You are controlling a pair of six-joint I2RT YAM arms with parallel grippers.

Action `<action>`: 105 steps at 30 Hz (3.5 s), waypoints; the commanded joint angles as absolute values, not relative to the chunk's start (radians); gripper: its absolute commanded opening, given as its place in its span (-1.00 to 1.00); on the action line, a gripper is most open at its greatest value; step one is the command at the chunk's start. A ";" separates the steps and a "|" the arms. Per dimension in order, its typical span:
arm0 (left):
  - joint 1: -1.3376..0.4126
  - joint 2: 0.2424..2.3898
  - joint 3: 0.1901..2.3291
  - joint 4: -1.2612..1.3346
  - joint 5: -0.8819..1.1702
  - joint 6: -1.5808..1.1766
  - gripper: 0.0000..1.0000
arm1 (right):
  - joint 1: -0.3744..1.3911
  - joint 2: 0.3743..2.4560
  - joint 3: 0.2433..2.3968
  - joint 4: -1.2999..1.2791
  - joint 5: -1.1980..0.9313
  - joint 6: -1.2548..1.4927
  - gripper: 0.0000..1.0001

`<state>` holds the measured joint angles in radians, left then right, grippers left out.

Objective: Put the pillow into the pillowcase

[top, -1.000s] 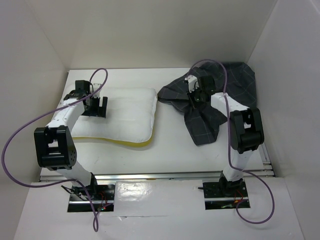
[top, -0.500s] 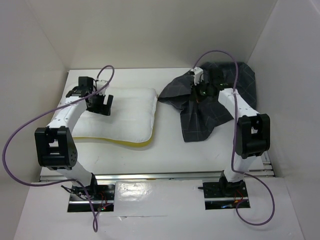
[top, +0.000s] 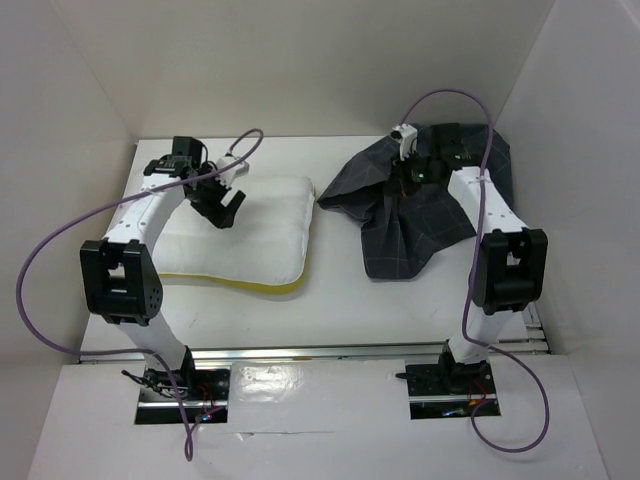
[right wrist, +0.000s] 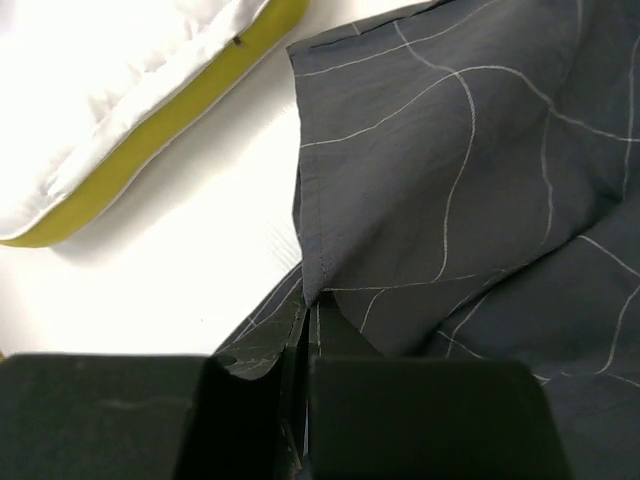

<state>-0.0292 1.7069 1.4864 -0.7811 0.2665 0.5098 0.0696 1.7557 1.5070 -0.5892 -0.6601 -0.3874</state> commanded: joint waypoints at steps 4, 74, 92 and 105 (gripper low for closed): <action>-0.110 1.717 1.453 -0.730 0.242 0.739 1.00 | 0.061 1.770 1.575 -0.655 -0.727 -0.388 -1.00; -0.363 1.585 1.485 -0.847 0.492 0.674 -1.00 | 0.091 1.695 1.726 -0.741 -0.792 -0.388 -1.00; -0.465 1.778 1.649 -0.704 0.502 0.486 -1.00 | 0.141 1.661 1.654 -0.770 -0.841 -0.390 -1.00; -0.338 1.997 1.890 -0.594 0.361 0.215 -1.00 | 0.150 1.557 1.459 -0.893 -0.799 -0.518 -1.00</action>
